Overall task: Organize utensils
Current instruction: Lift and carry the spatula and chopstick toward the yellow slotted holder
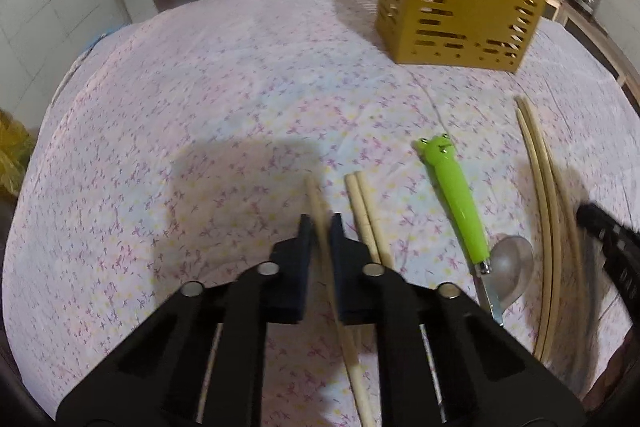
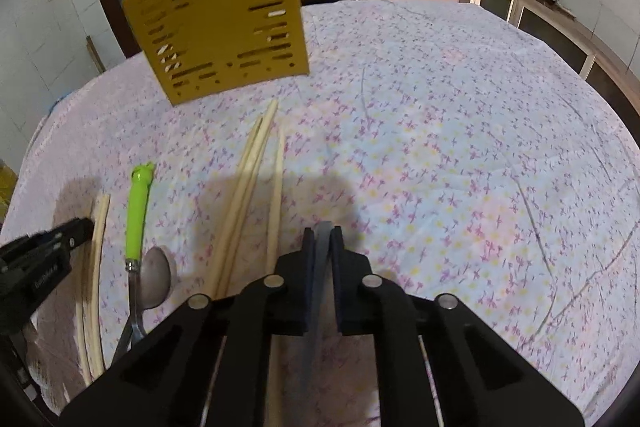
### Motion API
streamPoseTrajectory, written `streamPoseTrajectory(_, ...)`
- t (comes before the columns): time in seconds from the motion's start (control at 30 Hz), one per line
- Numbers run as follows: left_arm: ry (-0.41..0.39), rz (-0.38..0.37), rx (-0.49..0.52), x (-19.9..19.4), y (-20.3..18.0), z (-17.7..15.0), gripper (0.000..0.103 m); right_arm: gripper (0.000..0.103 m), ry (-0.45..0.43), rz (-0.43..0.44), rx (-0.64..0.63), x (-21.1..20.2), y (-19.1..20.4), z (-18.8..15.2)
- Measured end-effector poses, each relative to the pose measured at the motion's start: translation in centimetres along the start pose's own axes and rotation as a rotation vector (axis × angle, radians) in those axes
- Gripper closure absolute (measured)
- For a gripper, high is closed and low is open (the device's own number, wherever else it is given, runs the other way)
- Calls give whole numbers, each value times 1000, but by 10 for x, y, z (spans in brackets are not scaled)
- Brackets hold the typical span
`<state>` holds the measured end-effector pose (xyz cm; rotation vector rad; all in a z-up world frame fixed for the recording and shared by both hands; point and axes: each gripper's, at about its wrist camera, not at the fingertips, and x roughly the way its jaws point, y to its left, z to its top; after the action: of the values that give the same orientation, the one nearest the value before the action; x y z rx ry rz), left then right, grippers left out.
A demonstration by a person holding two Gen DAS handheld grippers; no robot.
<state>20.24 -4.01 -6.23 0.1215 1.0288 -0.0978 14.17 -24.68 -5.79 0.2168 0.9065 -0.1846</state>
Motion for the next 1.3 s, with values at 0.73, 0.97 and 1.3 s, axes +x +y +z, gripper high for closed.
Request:
streamPoseTrajectory(0.73, -514, -135, 0, -137, -19, 15, 98, 96, -411, 147, -60, -91, -18, 28)
streamPoseTrajectory(0.97, -542, -130, 3, -141, -18, 34, 103, 96, -460, 177, -54, -96, -16, 44)
streamPoseTrajectory(1.3, -266, -44, 2, -58, 6, 50, 55, 95, -357, 148, -76, -74, -16, 60)
